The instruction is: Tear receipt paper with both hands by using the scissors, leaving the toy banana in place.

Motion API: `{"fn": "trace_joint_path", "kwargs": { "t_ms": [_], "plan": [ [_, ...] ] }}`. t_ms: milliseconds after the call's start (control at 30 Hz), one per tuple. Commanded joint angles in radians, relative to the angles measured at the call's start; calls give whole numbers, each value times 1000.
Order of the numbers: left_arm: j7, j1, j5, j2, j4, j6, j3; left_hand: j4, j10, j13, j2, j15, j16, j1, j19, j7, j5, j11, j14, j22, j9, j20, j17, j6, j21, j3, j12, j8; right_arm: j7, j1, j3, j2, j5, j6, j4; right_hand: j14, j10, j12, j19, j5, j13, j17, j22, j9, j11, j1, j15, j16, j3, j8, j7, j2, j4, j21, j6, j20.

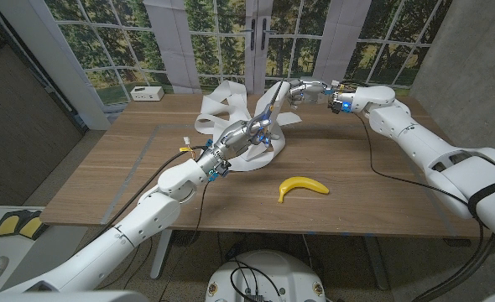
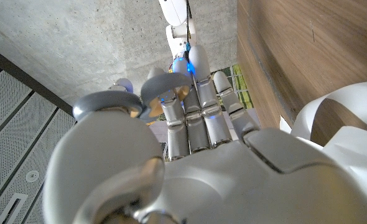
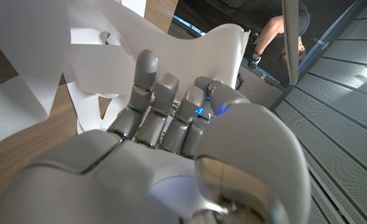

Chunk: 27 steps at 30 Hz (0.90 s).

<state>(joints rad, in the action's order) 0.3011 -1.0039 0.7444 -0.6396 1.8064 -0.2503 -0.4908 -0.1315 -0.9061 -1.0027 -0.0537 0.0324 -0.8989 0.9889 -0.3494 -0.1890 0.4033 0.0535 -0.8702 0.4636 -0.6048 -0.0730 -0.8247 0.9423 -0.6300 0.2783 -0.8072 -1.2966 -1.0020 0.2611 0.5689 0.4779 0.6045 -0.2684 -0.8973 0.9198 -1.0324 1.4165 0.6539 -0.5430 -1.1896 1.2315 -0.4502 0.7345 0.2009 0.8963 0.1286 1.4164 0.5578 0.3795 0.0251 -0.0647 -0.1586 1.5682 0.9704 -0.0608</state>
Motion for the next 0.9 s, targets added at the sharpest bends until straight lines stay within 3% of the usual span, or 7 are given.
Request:
{"fn": "trace_joint_path", "kwargs": {
  "t_ms": [33, 133, 400, 500, 900],
  "plan": [
    [43, 13, 12, -1, -17, -9, -7, 4, -120, 6, 236, 109, -4, 327, 15, -2, 7, -153, 8, 9, -287, -4, 10, -17, -19, -5, -3, -55, 188, 62, 8, 87, -79, 93, -193, 6, -6, -3, 11, 2, 6, 2, 2, -1, 4, 2, 87, 1, 4, -7, -6, 6, 2, 1, 9, -77],
    [51, 15, 14, -4, -18, -6, -7, 6, -114, 7, 237, 112, -7, 324, 24, -1, 8, -157, 11, 11, -290, -8, 18, -12, -29, -11, -6, -51, 243, 87, 8, 114, -88, 139, -269, 11, -24, -1, 23, 2, 11, 2, 12, -7, 4, 3, 87, 2, 5, -8, -13, 5, 1, 0, 17, -77],
    [45, 10, 5, -8, -10, -21, 1, 8, -111, 20, 237, 121, -14, 321, 34, -1, 8, -162, 14, 12, -294, -13, 28, -9, -46, -18, -7, -43, 259, 93, 16, 127, -87, 161, -303, 22, -36, 4, 39, -2, 7, 2, 14, -4, 4, 7, 88, 6, 8, -3, -18, 10, -3, 3, 27, -76],
    [32, 6, -6, -7, -8, -35, 8, 8, -109, 20, 237, 117, -15, 320, 38, -1, 7, -164, 14, 12, -290, -13, 35, -16, -53, -20, -10, -33, 271, 107, 13, 136, -78, 176, -331, 34, -55, 0, 66, -7, 18, 1, 26, -7, 4, 10, 88, 9, 11, 1, -25, 15, -5, 2, 38, -82],
    [22, 1, -31, 18, -63, -119, 25, 9, -104, 29, 238, 118, -31, 317, 53, 0, 10, -171, 17, 7, -303, -19, 36, -4, -86, -21, -24, -21, 275, 114, 30, 146, -87, 193, -364, 52, -67, 0, 72, -16, 18, 0, 26, -8, 4, 11, 87, 12, 15, 6, -28, 22, -5, 3, 47, -81]
  ]
}}
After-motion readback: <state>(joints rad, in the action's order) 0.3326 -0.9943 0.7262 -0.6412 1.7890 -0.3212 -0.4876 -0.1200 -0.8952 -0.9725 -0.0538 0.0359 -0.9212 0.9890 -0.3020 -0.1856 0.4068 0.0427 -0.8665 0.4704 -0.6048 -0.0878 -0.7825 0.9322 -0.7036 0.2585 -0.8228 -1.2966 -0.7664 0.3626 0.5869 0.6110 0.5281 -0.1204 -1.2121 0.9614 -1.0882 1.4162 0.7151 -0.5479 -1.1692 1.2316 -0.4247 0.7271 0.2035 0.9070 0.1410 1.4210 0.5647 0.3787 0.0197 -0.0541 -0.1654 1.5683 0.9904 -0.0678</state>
